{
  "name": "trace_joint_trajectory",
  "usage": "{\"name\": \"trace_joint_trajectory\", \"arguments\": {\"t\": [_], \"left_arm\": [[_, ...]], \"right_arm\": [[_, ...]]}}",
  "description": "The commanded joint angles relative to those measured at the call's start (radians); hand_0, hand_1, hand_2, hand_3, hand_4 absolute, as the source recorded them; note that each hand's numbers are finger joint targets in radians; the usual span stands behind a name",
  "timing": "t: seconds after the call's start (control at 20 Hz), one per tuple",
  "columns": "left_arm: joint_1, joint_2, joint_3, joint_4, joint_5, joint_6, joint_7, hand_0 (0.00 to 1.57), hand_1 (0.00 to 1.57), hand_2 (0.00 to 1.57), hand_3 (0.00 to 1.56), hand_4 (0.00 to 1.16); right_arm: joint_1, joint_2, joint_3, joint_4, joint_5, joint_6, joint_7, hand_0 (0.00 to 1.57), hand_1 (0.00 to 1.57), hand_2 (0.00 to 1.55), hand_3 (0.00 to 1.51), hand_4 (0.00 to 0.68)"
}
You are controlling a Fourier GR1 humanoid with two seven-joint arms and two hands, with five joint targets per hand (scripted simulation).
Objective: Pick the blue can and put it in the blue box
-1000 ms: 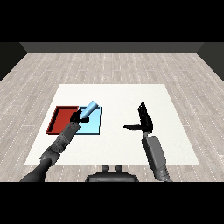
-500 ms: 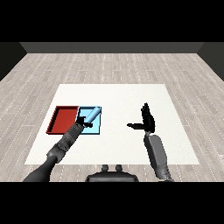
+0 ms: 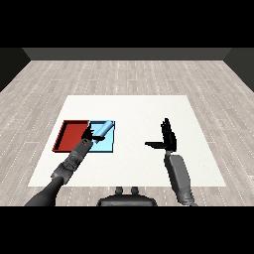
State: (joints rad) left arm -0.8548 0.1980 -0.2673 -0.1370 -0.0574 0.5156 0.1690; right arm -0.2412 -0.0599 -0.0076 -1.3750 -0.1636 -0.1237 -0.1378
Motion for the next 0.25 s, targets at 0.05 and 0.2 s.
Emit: {"name": "trace_joint_trajectory", "arguments": {"t": [0.05, 0.2], "left_arm": [[-0.008, -0.005, 0.089, -0.175, 0.065, 0.26, -0.236, 0.0, 0.0, 0.0, 0.0, 0.0], [0.041, 0.007, 0.168, -0.338, 0.141, 0.185, -0.459, 0.0, 0.0, 0.0, 0.0, 0.0]], "right_arm": [[-0.003, -0.01, 0.013, -0.004, 0.025, -0.006, 0.004, 0.0, 0.0, 0.0, 0.0, 0.0], [-0.004, -0.059, 0.02, -0.007, 0.046, 0.028, -0.001, 0.0, 0.0, 0.0, 0.0, 0.0]]}}
